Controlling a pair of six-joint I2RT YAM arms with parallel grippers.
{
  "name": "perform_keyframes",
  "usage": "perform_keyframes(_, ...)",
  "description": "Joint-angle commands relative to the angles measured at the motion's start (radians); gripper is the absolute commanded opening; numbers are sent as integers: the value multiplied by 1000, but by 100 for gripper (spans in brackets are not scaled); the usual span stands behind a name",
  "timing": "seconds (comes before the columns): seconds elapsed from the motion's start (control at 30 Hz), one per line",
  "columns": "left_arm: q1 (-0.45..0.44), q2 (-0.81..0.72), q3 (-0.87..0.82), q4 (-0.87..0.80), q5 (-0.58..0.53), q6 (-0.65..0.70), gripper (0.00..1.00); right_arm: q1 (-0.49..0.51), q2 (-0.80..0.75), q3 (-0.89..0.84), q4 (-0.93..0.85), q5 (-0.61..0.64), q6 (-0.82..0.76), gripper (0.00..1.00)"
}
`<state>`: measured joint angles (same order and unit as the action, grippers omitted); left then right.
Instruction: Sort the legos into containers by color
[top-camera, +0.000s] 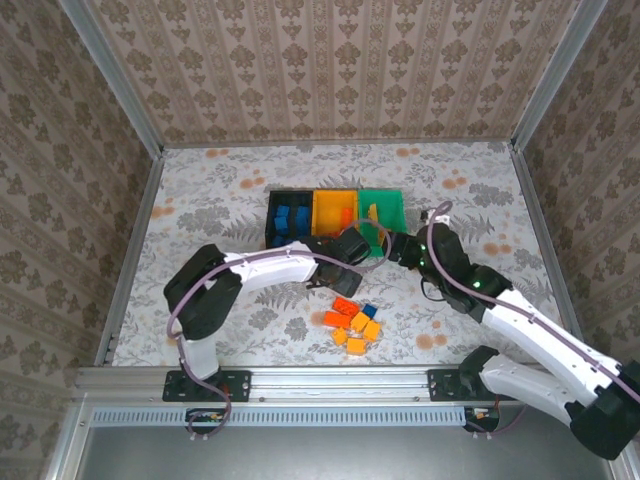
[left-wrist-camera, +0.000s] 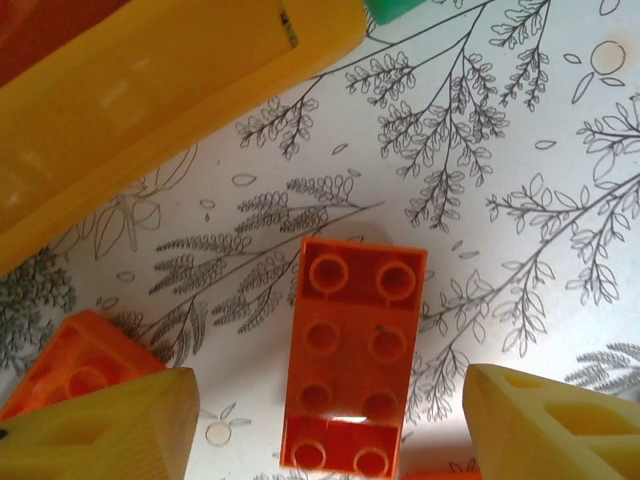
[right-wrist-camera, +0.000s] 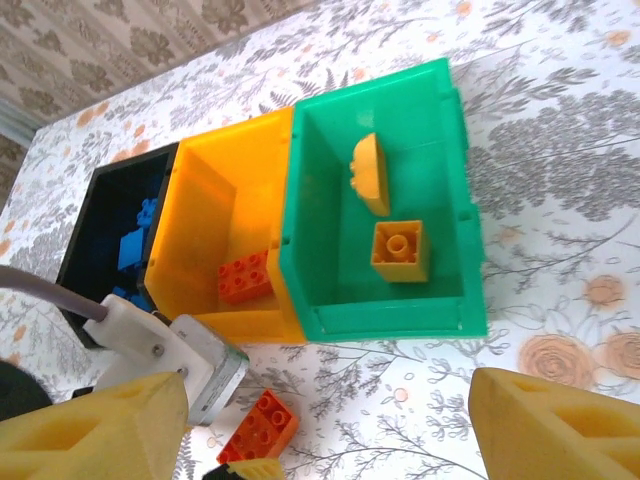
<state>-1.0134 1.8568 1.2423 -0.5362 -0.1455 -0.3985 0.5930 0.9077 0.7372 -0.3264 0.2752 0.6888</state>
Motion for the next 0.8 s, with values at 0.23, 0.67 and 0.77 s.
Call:
perform_keyframes(0.23, -2, 104, 65, -55, -22, 35, 55, -34, -132, -6, -93, 42, 0, 77)
perform_keyframes(0.67, 11, -142, -11, -21, -30, -26, 37, -62, -191, -11, -108, 74, 21, 77)
perform_keyframes(0.77, 63, -218, 13, -9, 12, -36, 39, -65, -186, -27, -95, 73, 27, 78)
